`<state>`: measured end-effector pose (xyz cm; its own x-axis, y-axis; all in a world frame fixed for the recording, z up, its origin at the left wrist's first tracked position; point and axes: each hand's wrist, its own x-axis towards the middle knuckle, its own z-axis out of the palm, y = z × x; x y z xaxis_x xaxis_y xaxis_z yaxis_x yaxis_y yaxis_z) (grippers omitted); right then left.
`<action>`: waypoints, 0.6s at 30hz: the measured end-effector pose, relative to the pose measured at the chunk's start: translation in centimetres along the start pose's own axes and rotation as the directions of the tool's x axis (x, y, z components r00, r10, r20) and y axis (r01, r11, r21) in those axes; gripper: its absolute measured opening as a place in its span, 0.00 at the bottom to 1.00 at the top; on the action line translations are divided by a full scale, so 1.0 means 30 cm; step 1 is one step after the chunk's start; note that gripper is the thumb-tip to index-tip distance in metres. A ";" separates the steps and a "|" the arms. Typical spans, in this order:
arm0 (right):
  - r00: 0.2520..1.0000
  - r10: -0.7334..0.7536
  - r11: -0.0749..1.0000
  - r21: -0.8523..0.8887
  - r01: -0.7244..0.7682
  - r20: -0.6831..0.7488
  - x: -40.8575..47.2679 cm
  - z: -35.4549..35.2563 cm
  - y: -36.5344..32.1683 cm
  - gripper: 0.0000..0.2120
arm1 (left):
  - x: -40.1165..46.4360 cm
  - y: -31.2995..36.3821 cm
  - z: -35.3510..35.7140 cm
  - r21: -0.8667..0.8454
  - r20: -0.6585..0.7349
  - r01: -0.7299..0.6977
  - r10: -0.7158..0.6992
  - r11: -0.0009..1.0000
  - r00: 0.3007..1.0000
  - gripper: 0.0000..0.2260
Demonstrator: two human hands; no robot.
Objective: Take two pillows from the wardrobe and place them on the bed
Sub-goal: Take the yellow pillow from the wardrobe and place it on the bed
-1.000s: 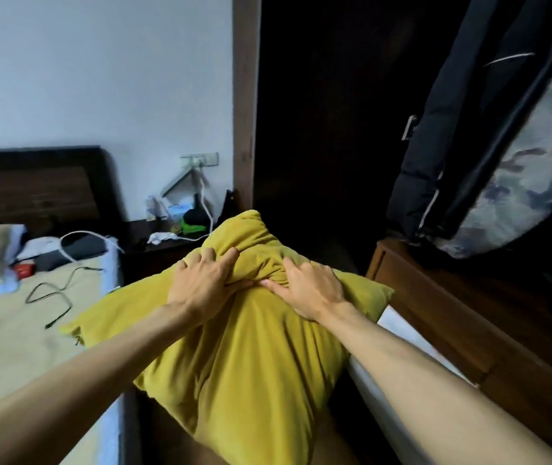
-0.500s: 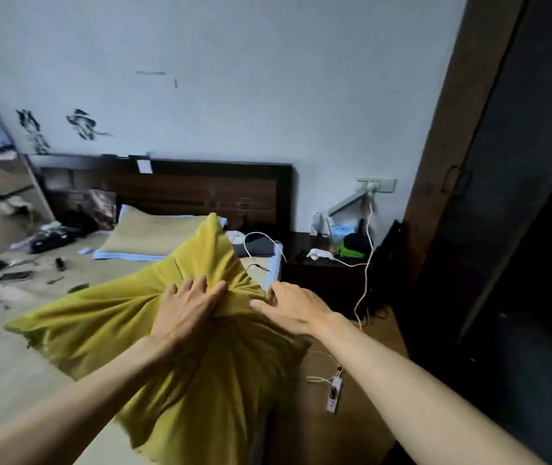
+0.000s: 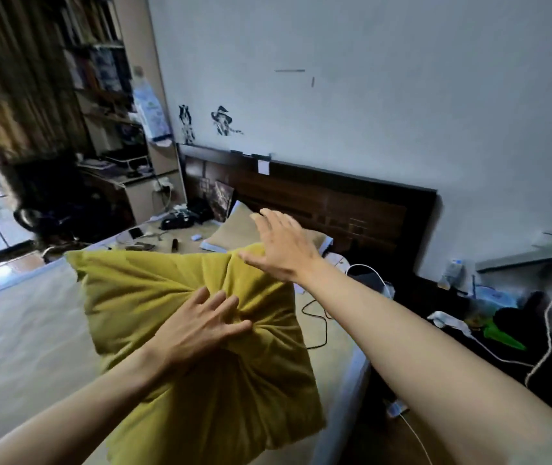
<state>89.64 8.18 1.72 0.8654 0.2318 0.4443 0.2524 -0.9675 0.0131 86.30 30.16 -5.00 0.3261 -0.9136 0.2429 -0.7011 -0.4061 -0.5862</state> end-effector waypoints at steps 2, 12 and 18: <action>0.993 -0.044 0.998 -0.040 0.048 0.112 0.141 0.091 0.115 0.41 | 0.055 0.005 0.101 0.034 0.031 -0.026 0.025 0.999 0.999 0.17; 0.939 -0.040 0.981 0.193 -0.029 0.341 0.379 0.455 0.385 0.45 | 0.275 -0.191 0.263 0.069 0.275 0.043 -0.060 0.997 0.959 0.18; 0.969 -0.093 0.975 0.220 0.042 0.230 0.590 0.473 0.454 0.39 | 0.350 -0.336 0.389 0.031 0.277 0.127 -0.131 0.991 0.952 0.26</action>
<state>114.55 0.55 -2.95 0.9143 0.3381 0.2231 0.3774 -0.9111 -0.1658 104.20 24.89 -5.57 0.5780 -0.8107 0.0933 -0.6341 -0.5182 -0.5739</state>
